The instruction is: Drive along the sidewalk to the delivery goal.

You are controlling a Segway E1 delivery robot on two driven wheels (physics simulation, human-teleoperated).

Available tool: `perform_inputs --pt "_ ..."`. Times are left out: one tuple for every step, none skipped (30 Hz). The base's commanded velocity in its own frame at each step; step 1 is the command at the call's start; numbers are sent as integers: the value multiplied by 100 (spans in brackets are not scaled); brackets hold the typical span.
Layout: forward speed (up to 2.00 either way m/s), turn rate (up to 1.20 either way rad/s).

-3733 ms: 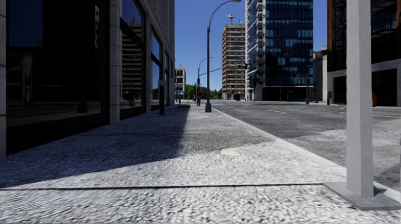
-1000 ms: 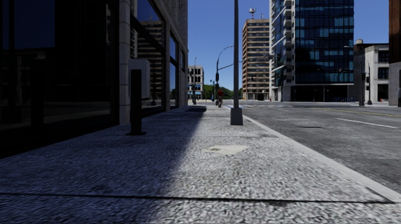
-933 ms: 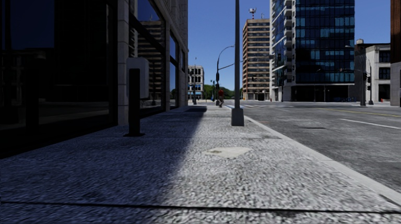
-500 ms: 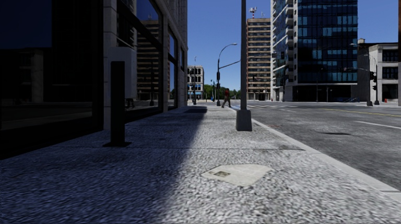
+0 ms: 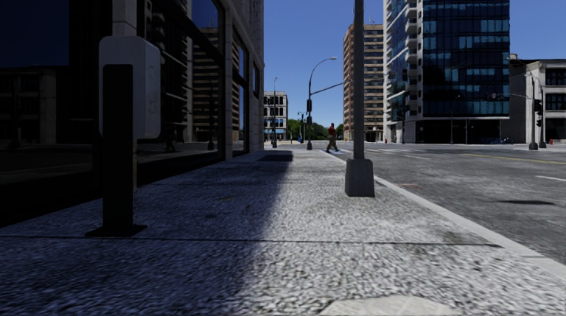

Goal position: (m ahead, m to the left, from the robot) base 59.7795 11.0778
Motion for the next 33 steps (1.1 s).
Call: perform_inputs --pt "200 0" --pt "200 0" --pt "200 0" --pt "200 0" --pt "200 0" --pt "200 0" --pt "200 0" --pt "200 0" --pt "200 0" --pt "200 0" --pt "200 0" --pt "200 0" --pt "200 0" --pt "200 0" --pt "200 0" --pt "200 0" --pt "200 0" --pt "200 0" --pt "200 0" --pt "200 0" --pt "200 0" --pt "200 0" --pt "200 0" --pt "200 0" --pt "200 0" --pt "200 0" --pt "200 0" --pt "200 0" --pt "200 0" --pt "200 0" --pt "200 0" --pt "200 0" --pt "200 0"
